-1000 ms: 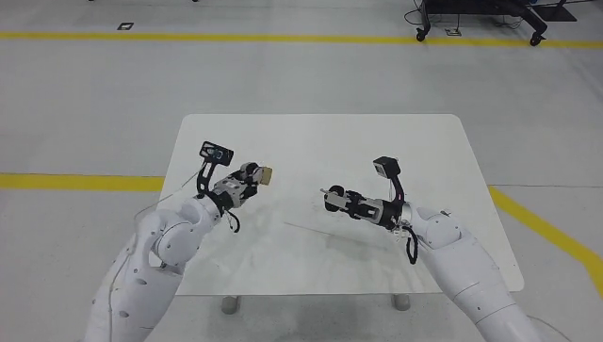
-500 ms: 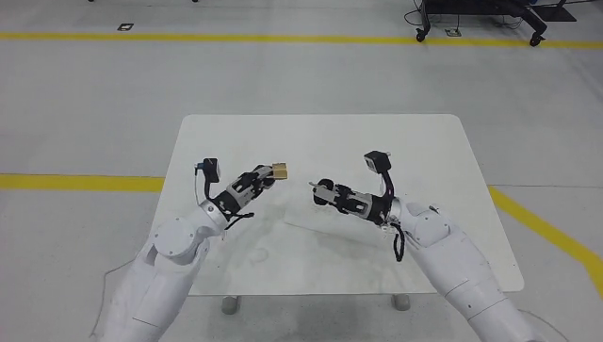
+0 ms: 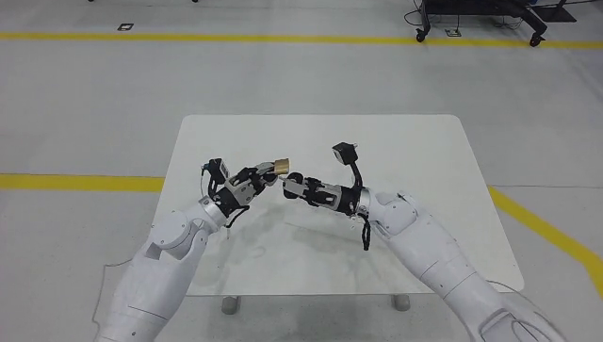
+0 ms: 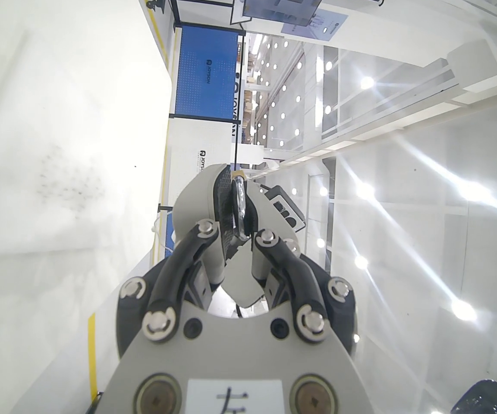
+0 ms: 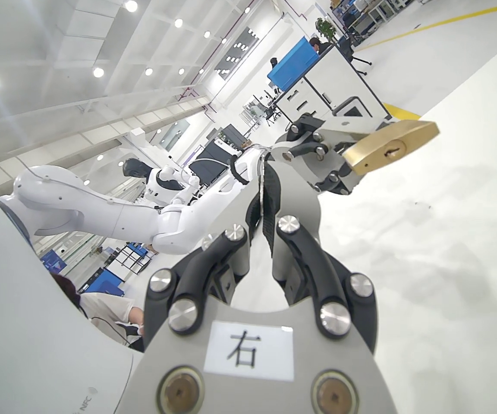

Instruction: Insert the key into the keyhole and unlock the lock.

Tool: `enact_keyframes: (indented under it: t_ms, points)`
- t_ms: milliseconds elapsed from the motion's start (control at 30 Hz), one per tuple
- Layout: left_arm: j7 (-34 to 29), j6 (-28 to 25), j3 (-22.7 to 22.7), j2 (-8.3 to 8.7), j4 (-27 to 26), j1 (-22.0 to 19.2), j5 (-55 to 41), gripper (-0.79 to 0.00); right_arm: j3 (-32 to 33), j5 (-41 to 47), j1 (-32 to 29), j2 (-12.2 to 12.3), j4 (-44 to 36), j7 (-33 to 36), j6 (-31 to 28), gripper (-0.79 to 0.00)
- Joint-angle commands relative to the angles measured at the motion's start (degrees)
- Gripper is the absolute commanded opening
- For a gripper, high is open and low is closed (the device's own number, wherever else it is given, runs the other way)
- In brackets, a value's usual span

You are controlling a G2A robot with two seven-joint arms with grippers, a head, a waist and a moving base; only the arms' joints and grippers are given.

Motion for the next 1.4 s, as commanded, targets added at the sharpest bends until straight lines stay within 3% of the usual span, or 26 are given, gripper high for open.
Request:
enact_keyframes:
  t_ms: [0, 500, 767, 967, 1067, 1367]
  points:
    - [-0.6, 0.1, 0.2, -0.11, 0.1, 0.0, -1.1, -0.785, -0.3, -1.4, 0.7, -0.3, 1.3, -1.4, -0.5, -0.785]
    - [-8.4, -3.2, 1.4, -0.01, 0.3, -1.1, 2.9, -0.785, 2.2, -10.3, 1.3, -1.4, 6.2, -14.5, -2.7, -0.785]
    - [-14.9, -12.2, 1.7, 0.65, -2.3, -1.3, 11.7, -0.785, 6.3, -6.3, 0.3, -0.5, 7.5, -16.4, -5.7, -0.785]
    - [-21.9, -18.3, 2.1, 1.19, -3.0, -1.4, 15.7, -0.785, 5.0, -0.1, 0.7, -0.6, 8.0, -10.5, -4.3, -0.785]
    - [-23.1, -18.7, 2.2, 1.36, -2.7, -1.6, 16.7, -0.785, 2.4, 8.2, 0.9, -1.1, 7.6, -4.2, -4.3, -0.785]
    - [-18.3, -16.3, 1.5, 1.48, -1.6, -1.8, 17.2, -0.785, 0.1, 26.1, 3.5, -1.3, 10.6, 12.6, -3.5, -0.785]
